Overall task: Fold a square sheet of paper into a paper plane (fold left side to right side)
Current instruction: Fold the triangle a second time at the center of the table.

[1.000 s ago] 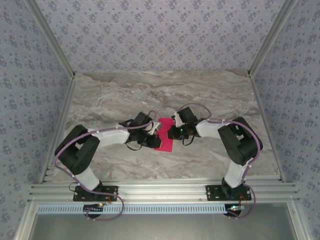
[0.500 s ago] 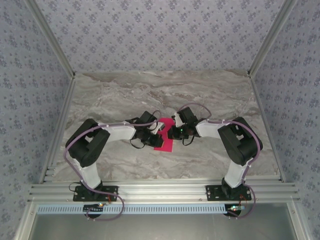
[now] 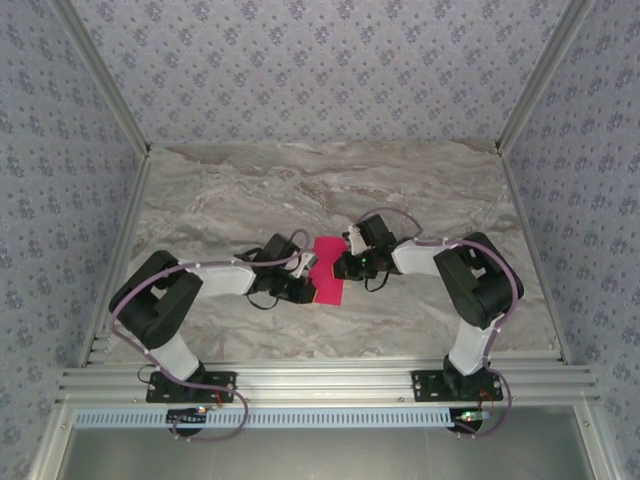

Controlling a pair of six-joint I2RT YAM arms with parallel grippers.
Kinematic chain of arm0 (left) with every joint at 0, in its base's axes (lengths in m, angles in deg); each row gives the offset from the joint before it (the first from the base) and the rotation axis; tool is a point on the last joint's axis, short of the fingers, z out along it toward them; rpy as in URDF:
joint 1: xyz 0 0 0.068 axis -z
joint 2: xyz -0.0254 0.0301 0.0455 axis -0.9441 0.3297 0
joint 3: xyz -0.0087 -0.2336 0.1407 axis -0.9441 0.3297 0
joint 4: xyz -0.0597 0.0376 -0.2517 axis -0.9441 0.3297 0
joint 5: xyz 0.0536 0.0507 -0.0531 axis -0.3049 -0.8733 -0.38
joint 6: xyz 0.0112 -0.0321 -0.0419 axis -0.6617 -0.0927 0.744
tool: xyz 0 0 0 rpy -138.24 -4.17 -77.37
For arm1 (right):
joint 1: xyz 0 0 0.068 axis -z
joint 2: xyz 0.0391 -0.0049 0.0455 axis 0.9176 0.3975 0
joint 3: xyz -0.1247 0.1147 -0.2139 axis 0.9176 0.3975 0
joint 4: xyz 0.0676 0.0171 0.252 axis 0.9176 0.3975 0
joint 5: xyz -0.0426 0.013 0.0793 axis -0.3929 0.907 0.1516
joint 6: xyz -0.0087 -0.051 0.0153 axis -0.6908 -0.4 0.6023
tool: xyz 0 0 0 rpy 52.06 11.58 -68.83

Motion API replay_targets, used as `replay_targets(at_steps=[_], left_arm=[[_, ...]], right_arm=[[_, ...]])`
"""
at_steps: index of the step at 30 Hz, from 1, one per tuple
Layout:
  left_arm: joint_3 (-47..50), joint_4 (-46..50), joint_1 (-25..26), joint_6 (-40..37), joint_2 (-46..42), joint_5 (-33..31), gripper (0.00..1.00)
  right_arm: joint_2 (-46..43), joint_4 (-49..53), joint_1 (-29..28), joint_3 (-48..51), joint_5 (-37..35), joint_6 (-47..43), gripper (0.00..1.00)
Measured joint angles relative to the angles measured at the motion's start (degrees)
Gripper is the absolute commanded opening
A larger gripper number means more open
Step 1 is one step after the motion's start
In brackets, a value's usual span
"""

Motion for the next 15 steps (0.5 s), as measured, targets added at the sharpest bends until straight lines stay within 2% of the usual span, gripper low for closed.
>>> replay_targets(at_steps=[11, 15], left_arm=[[4.9, -1.0, -2.7, 0.6, -4.2, 1.2, 0.06], [6.4, 1.8, -4.1, 0.8, -7.2, 1.5, 0.17]], right_arm=[[1.7, -4.8, 2.4, 1.5, 7.3, 1.7, 0.10], [1.7, -5.7, 2.9, 1.9, 8.1, 2.0, 0.12]])
